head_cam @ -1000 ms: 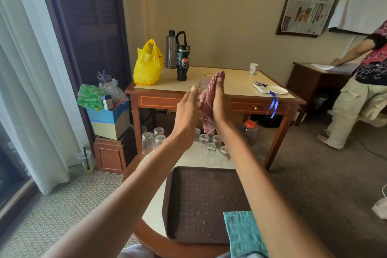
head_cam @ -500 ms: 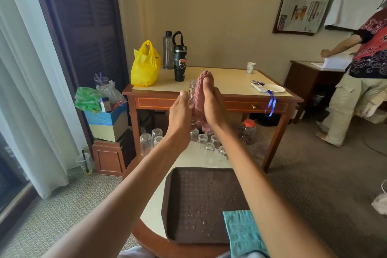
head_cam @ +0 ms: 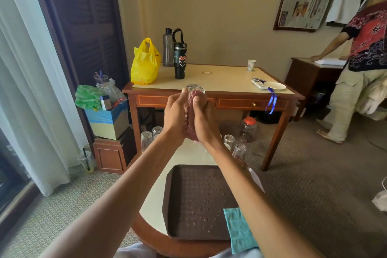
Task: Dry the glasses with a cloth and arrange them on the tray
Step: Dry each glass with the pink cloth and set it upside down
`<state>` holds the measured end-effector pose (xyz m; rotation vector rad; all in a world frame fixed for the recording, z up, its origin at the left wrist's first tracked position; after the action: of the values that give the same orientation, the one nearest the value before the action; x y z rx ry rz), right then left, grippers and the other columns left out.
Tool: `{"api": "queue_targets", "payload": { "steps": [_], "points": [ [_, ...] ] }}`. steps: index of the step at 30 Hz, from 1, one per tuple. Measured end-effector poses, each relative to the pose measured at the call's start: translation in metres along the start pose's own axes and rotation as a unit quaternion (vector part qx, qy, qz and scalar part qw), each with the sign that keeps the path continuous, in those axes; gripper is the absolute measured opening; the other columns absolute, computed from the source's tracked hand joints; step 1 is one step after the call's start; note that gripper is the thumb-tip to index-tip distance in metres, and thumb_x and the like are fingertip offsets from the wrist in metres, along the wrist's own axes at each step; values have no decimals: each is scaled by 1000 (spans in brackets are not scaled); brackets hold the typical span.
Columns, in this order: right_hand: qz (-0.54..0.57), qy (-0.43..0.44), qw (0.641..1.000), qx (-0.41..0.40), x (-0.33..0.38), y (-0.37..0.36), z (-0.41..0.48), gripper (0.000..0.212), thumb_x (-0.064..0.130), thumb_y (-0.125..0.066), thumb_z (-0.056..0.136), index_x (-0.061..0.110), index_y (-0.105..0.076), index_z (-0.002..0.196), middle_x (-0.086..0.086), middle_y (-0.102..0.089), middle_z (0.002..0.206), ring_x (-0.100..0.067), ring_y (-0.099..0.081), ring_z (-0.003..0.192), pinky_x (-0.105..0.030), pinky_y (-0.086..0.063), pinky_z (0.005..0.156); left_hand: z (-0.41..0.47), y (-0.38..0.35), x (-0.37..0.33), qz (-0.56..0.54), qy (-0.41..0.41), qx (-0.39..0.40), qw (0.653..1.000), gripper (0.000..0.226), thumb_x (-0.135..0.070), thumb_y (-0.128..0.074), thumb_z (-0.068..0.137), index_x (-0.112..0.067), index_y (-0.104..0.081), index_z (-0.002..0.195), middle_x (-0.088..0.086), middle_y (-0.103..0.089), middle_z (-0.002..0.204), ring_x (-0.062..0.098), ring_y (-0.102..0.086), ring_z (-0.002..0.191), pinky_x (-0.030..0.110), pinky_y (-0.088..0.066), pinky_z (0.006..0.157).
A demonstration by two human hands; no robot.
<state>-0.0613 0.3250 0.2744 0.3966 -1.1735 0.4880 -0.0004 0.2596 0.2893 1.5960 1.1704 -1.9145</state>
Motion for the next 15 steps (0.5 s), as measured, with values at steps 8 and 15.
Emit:
{"api": "queue_targets", "payload": {
  "steps": [8, 15],
  "points": [
    [45, -127, 991, -27, 7, 11, 26, 67, 74, -20, 96, 27, -65, 85, -6, -70, 87, -22, -68, 81, -40, -56, 82, -8, -10, 1, 44, 1, 12, 999, 36, -56, -52, 101, -29, -65, 122, -1, -71, 124, 18, -71, 108, 39, -57, 95],
    [-25, -53, 998, 16, -4, 0, 1, 58, 47, -27, 108, 7, -69, 103, -4, -71, 81, -6, -69, 70, -17, -51, 57, -1, 1, 8, 9, 33, -29, 999, 38, -52, -64, 95, -18, -74, 108, 3, -78, 100, 21, -75, 95, 42, -60, 89]
  ]
}}
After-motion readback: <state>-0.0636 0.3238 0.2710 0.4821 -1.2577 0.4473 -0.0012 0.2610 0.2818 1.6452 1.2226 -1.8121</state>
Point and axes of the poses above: each hand's wrist, its own z-axis towards the middle knuckle, its own y-axis out of the back of the hand, x = y × z, the point moved 3 cm from there along z, towards the middle knuckle
